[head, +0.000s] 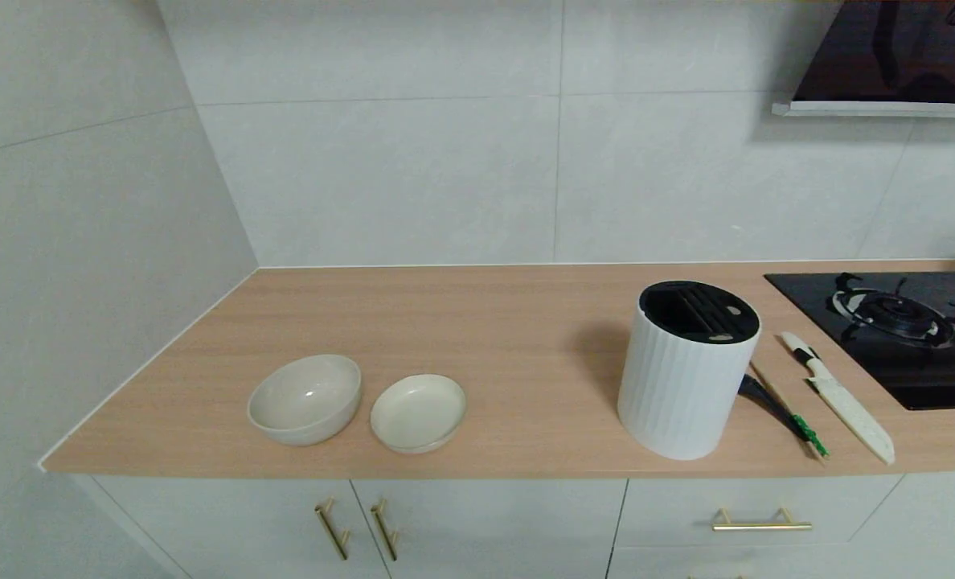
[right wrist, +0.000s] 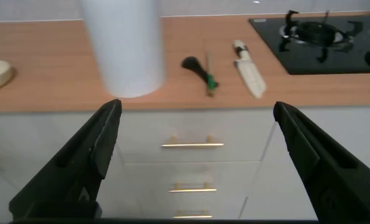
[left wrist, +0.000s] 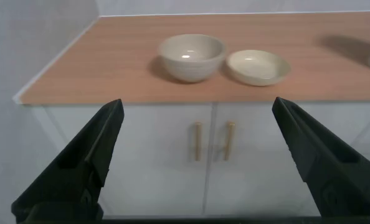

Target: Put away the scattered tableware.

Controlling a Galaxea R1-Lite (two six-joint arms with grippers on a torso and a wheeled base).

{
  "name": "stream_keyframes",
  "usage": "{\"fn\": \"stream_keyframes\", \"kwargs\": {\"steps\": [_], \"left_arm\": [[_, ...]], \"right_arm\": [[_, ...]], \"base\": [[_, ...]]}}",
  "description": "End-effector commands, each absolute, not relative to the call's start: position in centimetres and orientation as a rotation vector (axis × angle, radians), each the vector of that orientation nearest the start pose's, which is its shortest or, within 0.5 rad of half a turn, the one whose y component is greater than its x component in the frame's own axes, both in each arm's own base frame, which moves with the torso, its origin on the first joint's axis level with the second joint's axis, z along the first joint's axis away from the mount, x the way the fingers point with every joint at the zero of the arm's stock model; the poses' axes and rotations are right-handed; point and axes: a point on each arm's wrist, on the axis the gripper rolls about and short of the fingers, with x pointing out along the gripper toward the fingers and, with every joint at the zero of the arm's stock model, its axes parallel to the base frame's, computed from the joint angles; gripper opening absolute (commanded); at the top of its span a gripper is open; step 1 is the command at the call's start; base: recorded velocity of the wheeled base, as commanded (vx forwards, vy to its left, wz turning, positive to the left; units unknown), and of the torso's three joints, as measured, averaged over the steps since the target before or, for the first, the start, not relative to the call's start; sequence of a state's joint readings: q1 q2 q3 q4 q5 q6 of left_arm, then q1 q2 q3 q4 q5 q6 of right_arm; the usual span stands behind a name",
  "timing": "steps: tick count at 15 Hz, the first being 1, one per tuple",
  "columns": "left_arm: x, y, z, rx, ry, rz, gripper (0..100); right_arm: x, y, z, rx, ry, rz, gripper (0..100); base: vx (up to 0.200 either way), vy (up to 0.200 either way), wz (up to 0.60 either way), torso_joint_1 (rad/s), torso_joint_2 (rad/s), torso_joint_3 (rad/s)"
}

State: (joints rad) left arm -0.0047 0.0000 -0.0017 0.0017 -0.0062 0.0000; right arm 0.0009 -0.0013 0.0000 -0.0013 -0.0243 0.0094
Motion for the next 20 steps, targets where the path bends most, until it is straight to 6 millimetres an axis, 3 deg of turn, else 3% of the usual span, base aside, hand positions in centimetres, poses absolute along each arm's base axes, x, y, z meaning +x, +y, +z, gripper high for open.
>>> {"fn": "stream_keyframes", "kwargs": {"steps": [1, 17, 20], "left_arm": [[-2.29, 0.00, 7.57, 0.000, 0.000, -0.011, 100], [-2.29, 0.00, 7.57, 0.000, 0.000, -0.009, 100], [-2.29, 0.00, 7.57, 0.000, 0.000, -0.011, 100]], "right_arm": [[-2.28, -0.06, 7.56, 0.009, -0.002, -0.023, 100], [-2.28, -0.06, 7.56, 0.011, -0.002, -0.023, 100], [-2.28, -0.06, 7.56, 0.009, -0.002, -0.023, 100]], "base": [[0.000, 0.200, 0.00, 0.002, 0.00, 0.007], [0.000, 0.200, 0.00, 0.002, 0.00, 0.002], [0.000, 0.000, 0.00, 0.000, 0.00, 0.000]]}}
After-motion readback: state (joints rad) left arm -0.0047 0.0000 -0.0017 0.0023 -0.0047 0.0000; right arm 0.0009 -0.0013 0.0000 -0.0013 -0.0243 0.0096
